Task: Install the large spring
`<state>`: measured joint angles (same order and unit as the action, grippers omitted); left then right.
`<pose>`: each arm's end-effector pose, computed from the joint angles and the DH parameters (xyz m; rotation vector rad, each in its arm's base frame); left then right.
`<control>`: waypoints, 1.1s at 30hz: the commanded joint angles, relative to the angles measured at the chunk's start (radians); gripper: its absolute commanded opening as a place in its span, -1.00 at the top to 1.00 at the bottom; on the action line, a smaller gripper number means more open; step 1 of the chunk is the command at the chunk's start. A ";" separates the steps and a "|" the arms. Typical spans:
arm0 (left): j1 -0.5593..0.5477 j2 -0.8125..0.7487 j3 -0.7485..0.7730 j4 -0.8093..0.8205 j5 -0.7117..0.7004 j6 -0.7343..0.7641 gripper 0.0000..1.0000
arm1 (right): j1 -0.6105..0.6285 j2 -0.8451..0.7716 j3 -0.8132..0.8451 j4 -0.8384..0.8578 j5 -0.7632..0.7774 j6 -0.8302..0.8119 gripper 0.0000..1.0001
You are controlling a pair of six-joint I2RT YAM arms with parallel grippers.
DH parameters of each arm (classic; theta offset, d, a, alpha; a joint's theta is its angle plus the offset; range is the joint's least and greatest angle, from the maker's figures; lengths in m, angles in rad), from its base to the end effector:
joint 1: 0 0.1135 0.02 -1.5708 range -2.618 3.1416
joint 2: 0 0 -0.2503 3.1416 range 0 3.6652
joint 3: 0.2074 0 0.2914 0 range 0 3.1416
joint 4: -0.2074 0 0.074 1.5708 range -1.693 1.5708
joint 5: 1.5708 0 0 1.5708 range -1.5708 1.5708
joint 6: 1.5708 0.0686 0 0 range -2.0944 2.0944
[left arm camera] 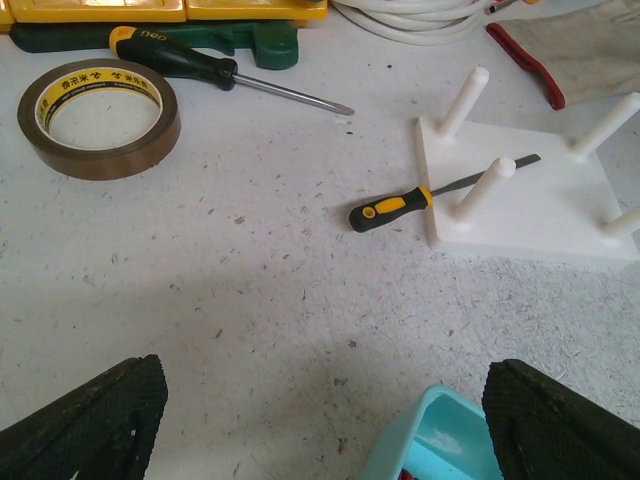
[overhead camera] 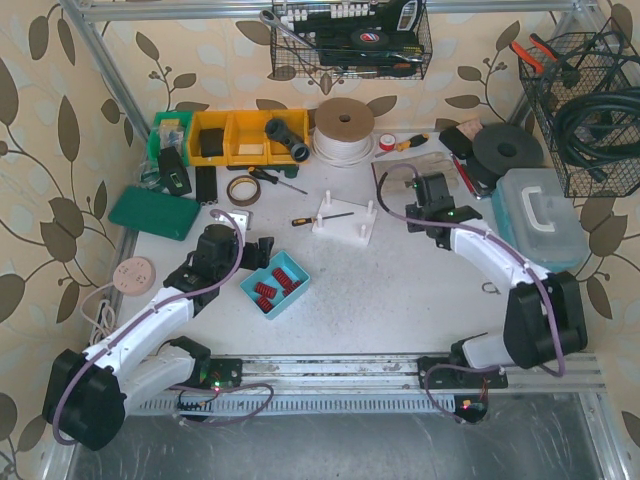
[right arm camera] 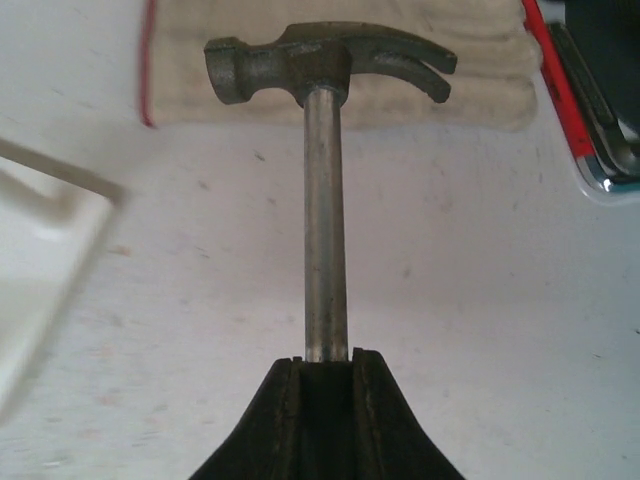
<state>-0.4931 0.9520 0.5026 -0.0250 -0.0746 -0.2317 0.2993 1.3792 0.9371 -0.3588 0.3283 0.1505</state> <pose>0.2529 -0.1301 0.1825 0.2224 2.0527 -0.3748 0.3433 0.0828 0.1917 -0.0172 2.3237 -0.1649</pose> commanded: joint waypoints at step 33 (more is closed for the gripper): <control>-0.018 -0.039 0.007 0.031 0.005 0.017 -0.78 | -0.306 0.323 0.150 -0.075 -0.090 -0.132 0.01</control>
<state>-0.4995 0.9348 0.5026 -0.0189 -0.0692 -0.2317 -0.0078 1.7710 1.0534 -0.3763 0.2527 -0.0322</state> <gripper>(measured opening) 0.888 0.474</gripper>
